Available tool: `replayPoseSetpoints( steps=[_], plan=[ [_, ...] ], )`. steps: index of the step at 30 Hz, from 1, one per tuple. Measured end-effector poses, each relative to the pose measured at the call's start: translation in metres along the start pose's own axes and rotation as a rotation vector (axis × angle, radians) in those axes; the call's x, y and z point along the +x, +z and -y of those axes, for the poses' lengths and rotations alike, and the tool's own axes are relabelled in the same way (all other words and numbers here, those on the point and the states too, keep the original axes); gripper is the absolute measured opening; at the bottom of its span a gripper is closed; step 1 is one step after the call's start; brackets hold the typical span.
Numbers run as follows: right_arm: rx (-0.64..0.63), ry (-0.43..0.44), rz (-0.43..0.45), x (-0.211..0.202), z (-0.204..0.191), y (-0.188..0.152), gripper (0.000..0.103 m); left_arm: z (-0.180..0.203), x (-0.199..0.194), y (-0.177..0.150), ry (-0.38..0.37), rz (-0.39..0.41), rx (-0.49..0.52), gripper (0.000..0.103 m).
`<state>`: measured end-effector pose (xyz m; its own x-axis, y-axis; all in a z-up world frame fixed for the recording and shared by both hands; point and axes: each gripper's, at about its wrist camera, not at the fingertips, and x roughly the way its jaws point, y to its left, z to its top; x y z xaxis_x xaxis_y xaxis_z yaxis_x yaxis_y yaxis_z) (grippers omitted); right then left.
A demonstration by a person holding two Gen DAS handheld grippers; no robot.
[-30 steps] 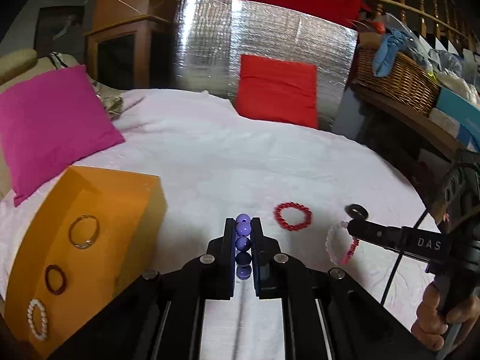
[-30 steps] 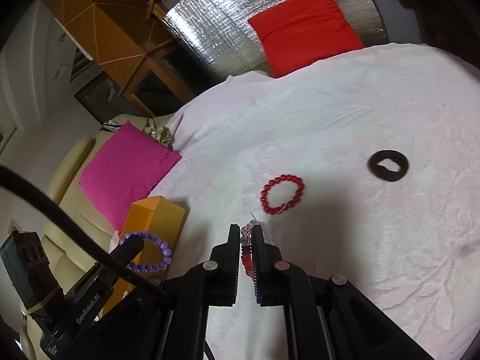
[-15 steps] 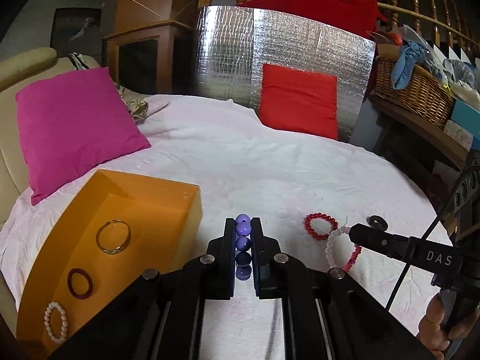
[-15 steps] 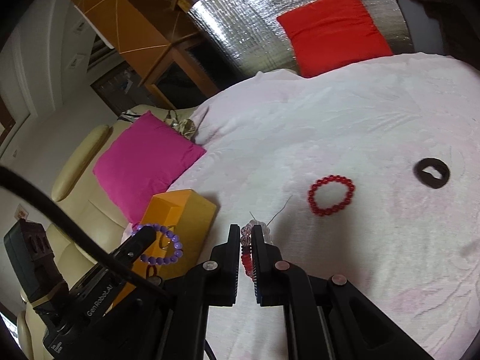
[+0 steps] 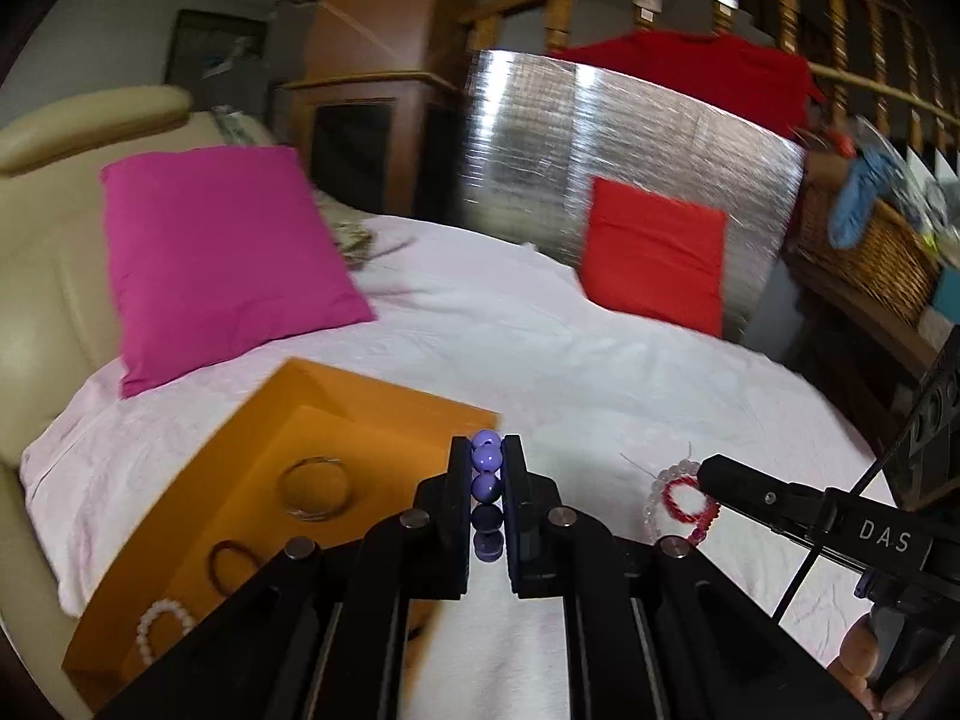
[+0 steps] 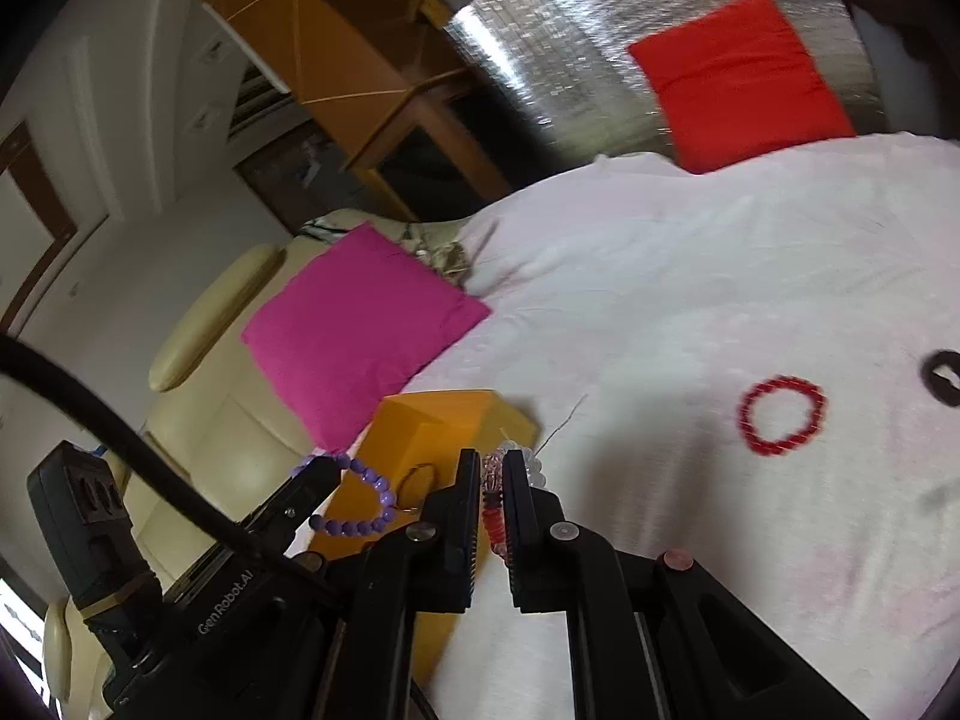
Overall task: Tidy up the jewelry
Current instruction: 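Carry the purple bracelet in the left gripper while the right carries the pink-clear bracelet to the box, then open both grippers over the orange box to drop the bracelets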
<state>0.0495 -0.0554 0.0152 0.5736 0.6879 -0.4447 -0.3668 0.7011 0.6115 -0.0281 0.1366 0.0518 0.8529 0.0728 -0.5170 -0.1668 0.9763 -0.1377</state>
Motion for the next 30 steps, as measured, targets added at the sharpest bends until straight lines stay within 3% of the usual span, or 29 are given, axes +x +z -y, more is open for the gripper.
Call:
replayPoseSetpoints(
  steps=[5, 11, 18, 24, 30],
  plan=[
    [-0.053, 0.039, -0.033, 0.019, -0.035, 0.005, 0.009, -0.037, -0.017, -0.006, 0.108, -0.004, -0.068, 0.010],
    [-0.135, 0.088, -0.086, 0.047, -0.089, 0.008, 0.009, -0.094, -0.020, -0.027, 0.208, -0.078, -0.177, 0.010],
    [-0.215, 0.092, -0.193, 0.092, -0.132, -0.016, 0.009, -0.114, 0.010, -0.050, 0.181, -0.247, -0.235, 0.010],
    [-0.203, 0.053, -0.303, 0.138, -0.124, -0.032, 0.009, -0.123, 0.026, -0.062, 0.167, -0.339, -0.285, 0.010],
    [-0.212, -0.036, -0.398, 0.176, -0.110, -0.043, 0.009, -0.119, 0.035, -0.072, 0.164, -0.397, -0.271, 0.010]
  ],
)
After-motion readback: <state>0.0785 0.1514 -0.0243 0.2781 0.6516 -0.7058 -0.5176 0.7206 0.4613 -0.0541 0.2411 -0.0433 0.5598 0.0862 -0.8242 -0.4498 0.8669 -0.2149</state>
